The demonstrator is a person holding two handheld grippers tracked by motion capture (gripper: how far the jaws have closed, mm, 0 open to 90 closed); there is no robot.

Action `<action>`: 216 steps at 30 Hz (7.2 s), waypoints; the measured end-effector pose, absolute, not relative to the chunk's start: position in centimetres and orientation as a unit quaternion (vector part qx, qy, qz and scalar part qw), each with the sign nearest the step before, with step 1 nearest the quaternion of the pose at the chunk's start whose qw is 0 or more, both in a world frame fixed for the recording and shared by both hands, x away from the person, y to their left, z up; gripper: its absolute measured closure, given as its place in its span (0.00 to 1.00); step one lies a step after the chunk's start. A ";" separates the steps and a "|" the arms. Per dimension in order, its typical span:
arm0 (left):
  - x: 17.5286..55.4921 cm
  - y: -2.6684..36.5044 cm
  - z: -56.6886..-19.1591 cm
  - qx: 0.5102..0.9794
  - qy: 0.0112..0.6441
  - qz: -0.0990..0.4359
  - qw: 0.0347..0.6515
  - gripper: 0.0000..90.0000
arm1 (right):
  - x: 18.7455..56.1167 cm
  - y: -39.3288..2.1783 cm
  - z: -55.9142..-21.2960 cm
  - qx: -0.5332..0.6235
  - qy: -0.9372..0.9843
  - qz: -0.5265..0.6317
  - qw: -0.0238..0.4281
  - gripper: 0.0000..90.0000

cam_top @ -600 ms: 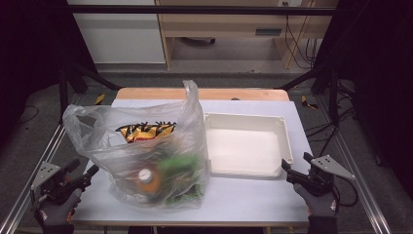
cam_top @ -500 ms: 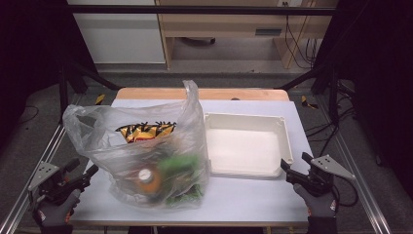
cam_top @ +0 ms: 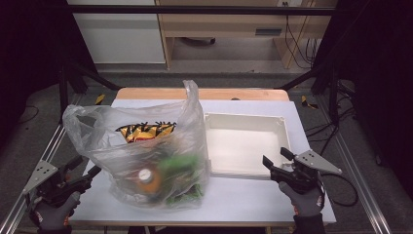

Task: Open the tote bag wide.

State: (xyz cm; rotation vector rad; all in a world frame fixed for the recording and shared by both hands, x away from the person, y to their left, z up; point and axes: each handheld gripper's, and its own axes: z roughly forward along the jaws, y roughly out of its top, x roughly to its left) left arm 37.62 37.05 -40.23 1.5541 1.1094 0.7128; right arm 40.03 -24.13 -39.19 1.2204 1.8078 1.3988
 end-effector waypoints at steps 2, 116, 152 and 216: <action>37.4 36.9 -39.9 0.649 0.459 0.294 0.531 0.26 | 40.2 -22.8 -38.8 0.443 0.678 0.524 0.263 0.32; 36.2 30.8 -46.4 0.759 0.445 0.185 0.438 0.88 | 38.0 -6.3 -39.8 0.278 0.773 0.552 0.144 0.98; 34.7 32.3 -39.2 0.707 0.454 0.220 0.496 0.99 | 37.9 -9.2 -41.0 0.308 0.779 0.536 0.103 1.00; 36.0 31.0 -45.7 0.736 0.453 0.228 0.449 0.72 | 43.2 -5.5 -36.7 0.302 0.765 0.535 0.191 0.80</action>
